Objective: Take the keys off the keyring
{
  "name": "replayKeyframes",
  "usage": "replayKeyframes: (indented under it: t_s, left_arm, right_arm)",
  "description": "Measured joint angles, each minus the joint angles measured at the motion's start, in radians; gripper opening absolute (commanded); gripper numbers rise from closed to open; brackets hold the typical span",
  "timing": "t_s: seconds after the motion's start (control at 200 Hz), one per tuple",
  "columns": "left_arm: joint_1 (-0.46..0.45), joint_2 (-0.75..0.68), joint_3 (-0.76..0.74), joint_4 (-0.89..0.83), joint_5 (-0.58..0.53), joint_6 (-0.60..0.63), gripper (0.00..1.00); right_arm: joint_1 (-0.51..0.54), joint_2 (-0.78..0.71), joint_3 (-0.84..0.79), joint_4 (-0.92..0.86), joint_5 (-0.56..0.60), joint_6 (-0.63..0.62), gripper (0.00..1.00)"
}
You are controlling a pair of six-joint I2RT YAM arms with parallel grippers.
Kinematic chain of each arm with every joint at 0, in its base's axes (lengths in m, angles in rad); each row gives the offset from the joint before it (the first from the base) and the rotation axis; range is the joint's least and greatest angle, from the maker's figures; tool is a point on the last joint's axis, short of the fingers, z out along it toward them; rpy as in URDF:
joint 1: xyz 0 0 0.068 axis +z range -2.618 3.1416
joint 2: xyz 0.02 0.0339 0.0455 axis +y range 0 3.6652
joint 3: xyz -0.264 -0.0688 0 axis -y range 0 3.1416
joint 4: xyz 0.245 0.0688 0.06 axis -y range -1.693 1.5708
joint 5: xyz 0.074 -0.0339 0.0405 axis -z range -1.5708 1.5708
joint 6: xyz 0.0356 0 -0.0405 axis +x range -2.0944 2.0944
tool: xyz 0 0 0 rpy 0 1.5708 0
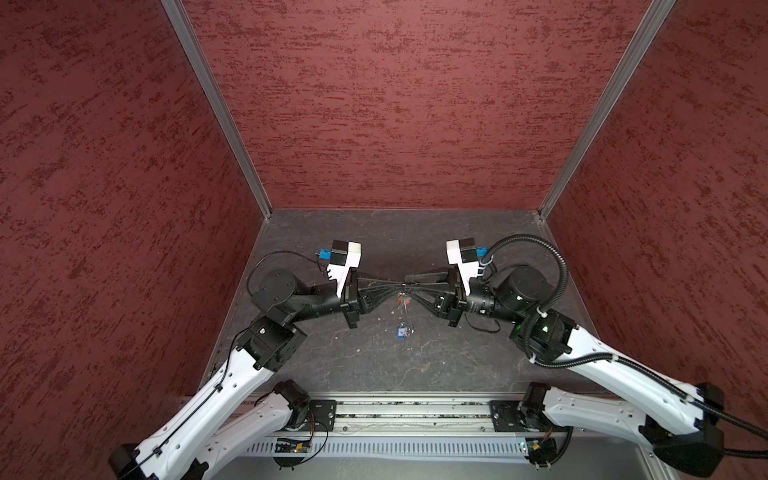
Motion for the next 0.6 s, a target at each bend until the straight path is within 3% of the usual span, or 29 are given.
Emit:
replayKeyframes:
  t_s: [0.17, 0.311, 0.526, 0.601]
  left_arm:
    - [0.0, 0.0, 0.0, -0.005, -0.01, 0.004, 0.0]
    - [0.0, 0.0, 0.0, -0.006, -0.022, 0.007, 0.0]
    - [0.001, 0.0, 0.0, -0.016, -0.025, 0.007, 0.0]
    - [0.0, 0.0, 0.005, -0.046, -0.023, 0.012, 0.17]
  right_arm:
    - [0.0, -0.003, -0.031, 0.042, -0.006, 0.026, 0.14]
    - [0.0, -0.003, -0.042, 0.056, -0.016, 0.037, 0.0]
    - [0.0, -0.013, -0.042, 0.041, -0.018, 0.039, 0.0]
    - [0.0, -0.024, -0.039, 0.001, -0.011, 0.031, 0.0]
